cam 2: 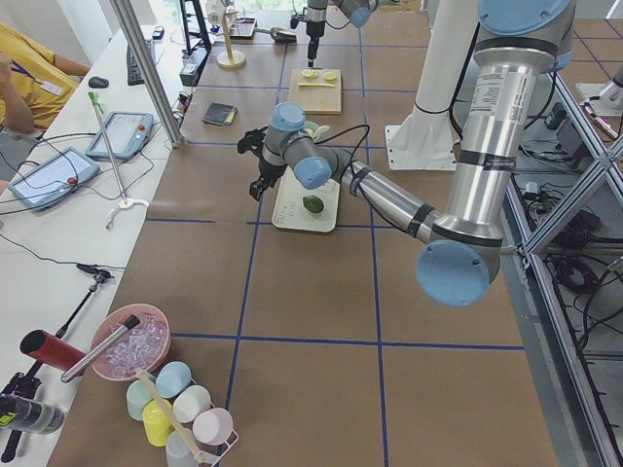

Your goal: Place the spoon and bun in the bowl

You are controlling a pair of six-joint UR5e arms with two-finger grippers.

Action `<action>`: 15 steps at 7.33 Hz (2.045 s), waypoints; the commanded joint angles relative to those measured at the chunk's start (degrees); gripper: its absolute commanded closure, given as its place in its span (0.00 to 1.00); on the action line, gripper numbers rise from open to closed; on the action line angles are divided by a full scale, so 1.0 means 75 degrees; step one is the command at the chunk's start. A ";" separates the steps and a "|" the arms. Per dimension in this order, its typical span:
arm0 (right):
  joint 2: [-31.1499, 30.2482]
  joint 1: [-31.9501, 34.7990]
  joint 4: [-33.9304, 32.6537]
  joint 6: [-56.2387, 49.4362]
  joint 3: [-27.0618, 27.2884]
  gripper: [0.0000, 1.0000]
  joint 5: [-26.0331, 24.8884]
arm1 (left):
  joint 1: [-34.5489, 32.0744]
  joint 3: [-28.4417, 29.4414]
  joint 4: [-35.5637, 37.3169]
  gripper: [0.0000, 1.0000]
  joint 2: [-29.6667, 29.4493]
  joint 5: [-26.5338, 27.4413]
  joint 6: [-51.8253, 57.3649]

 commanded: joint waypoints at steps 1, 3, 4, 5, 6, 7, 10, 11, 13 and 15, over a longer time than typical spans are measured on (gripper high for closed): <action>-0.1125 0.2549 -0.0085 -0.3665 -0.0544 0.00 0.1594 | -0.2047 0.1263 0.0102 0.00 0.0325 -0.1131 0.2710; -0.1513 0.4160 -0.0097 -0.6338 -0.1691 0.00 0.2338 | -0.3539 0.1979 0.0092 0.00 0.0769 -0.1615 0.3059; -0.1561 0.4364 -0.0097 -0.6780 -0.1836 0.00 0.2375 | -0.3707 0.2284 0.0394 0.00 0.0759 -0.2045 0.3048; -0.1526 0.4400 -0.0318 -0.6831 -0.1791 0.00 0.2294 | -0.3732 0.2183 0.1406 0.00 0.0748 -0.2281 0.3234; -0.1468 0.4343 -0.0598 -0.7075 -0.1756 0.00 0.2223 | -0.3849 0.2112 0.2089 0.00 0.0748 -0.2295 0.3386; -0.1467 0.4226 -0.0764 -0.7460 -0.1767 0.00 0.2049 | -0.3850 0.1880 0.2954 0.00 0.0701 -0.2295 0.3388; -0.1444 0.4236 -0.1011 -0.7745 -0.1744 0.00 0.1895 | -0.3838 0.1514 0.2918 0.00 0.1122 -0.2295 0.3411; -0.1444 0.4272 -0.1011 -0.7745 -0.1744 0.00 0.1906 | -0.3838 0.1549 0.2881 0.00 0.1227 -0.2307 0.3411; -0.1514 0.4284 -0.1011 -0.7757 -0.1697 0.00 0.1906 | -0.3815 0.1714 0.2510 0.00 0.1252 -0.2319 0.3388; -0.1608 0.4608 -0.1011 -0.8757 -0.2185 0.00 0.2022 | -0.3826 0.1912 0.1945 0.00 0.1240 -0.2714 0.3400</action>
